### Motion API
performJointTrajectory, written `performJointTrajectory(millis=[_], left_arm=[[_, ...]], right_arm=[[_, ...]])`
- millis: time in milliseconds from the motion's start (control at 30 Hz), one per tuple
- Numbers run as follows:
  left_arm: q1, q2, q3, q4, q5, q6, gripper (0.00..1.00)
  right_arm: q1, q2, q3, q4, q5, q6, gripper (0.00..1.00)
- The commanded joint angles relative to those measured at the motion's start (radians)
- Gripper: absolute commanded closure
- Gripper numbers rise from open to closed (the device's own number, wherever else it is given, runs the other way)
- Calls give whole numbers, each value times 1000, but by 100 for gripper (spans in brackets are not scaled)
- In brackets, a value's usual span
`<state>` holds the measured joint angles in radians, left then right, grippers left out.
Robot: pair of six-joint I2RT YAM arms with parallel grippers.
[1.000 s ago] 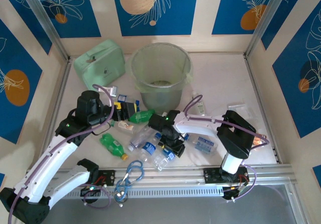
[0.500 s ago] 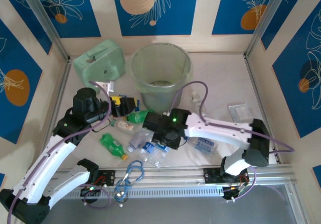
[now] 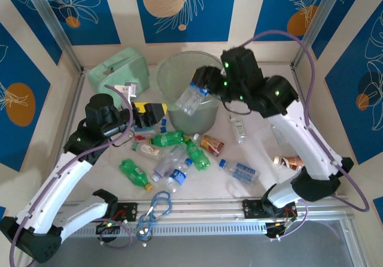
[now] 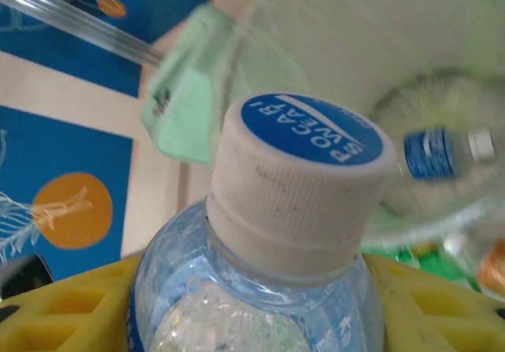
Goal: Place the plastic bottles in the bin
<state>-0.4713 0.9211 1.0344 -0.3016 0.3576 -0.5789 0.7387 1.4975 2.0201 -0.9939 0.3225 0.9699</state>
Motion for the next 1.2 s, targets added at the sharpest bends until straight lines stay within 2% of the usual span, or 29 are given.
performJointTrajectory(millis=[0, 133, 233, 333, 467, 600, 700, 767, 900, 1000, 1167], left_arm=[[0, 13, 42, -16, 11, -12, 7], [0, 28, 38, -9, 18, -18, 7], [0, 34, 32, 3, 15, -24, 7], [0, 39, 33, 6, 16, -21, 7], [0, 38, 33, 5, 12, -5, 7], [0, 37, 29, 23, 34, 4, 7], [0, 38, 34, 45, 71, 9, 7], [0, 37, 39, 50, 90, 17, 7], [0, 21, 13, 117, 136, 7, 7], [-1, 21, 4, 138, 156, -4, 6], [-1, 36, 10, 140, 158, -13, 7]], right_arm=[[-77, 99, 64, 10, -94, -124, 44], [-164, 197, 103, 35, -176, -125, 41], [-188, 263, 135, 27, -186, -133, 24], [-194, 302, 178, -13, -161, -143, 17], [-192, 268, 206, -86, -30, -147, 16], [-207, 188, 178, -289, 244, -31, 17], [-254, 81, 15, -447, 381, 143, 16], [-312, -16, -172, -497, 398, 259, 15], [-507, -235, -572, -469, 302, 380, 14], [-685, -374, -806, -393, 193, 370, 13], [-885, -445, -1001, -337, 117, 333, 12]])
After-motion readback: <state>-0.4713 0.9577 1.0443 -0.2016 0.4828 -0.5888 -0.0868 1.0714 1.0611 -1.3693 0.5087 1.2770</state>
